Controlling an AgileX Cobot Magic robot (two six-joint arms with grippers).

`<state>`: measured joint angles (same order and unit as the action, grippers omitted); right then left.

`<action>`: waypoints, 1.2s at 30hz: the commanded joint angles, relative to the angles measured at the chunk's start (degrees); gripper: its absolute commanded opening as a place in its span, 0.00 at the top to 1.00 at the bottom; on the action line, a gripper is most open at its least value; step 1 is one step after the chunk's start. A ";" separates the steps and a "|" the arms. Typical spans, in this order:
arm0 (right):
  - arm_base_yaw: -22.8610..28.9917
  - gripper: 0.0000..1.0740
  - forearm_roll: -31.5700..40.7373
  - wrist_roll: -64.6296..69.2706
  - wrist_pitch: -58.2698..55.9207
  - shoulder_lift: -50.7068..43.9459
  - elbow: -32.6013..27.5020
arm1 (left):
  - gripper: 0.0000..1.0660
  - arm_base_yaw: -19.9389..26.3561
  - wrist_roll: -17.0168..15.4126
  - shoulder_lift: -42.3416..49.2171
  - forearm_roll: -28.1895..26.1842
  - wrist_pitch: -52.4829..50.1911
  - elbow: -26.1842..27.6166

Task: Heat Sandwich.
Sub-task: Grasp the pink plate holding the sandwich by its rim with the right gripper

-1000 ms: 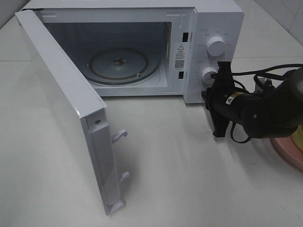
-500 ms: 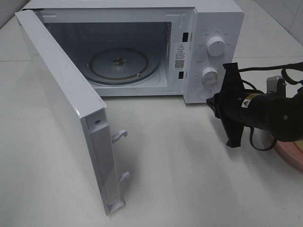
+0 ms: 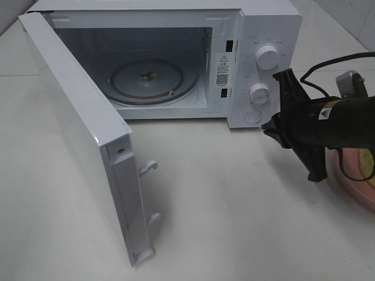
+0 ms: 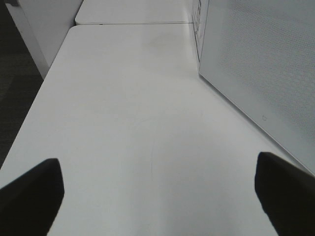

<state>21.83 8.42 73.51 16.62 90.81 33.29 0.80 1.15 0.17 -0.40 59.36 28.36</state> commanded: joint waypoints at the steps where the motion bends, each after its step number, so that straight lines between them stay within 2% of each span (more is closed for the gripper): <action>1: -0.29 0.90 -0.52 -9.91 -4.24 -3.04 0.17 | 0.03 0.17 -0.11 1.55 -0.34 -0.40 -0.11; 8: -0.29 0.88 -0.52 -26.70 -18.79 -8.54 0.17 | 0.03 0.17 -0.11 1.55 -0.34 -0.40 -0.11; 17: -0.46 0.86 -1.66 -40.51 -29.62 -11.46 0.17 | 0.03 0.17 -0.11 1.55 -0.34 -0.40 -0.11; 20: -0.46 0.85 -7.16 -46.12 -37.30 -11.46 2.35 | 0.03 0.17 -0.11 1.55 -0.34 -0.40 -0.11; 27: -0.46 0.83 -17.07 -49.68 -52.83 -11.46 8.82 | 0.03 0.17 -0.11 1.55 -0.34 -0.40 -0.11; 36: -1.66 0.79 -17.65 -60.28 -63.25 -11.46 15.01 | 0.03 0.17 -0.11 1.55 -0.34 -0.40 -0.11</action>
<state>21.03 -9.00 15.81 -44.29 79.70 47.27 0.80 1.15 0.17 -0.40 59.36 28.36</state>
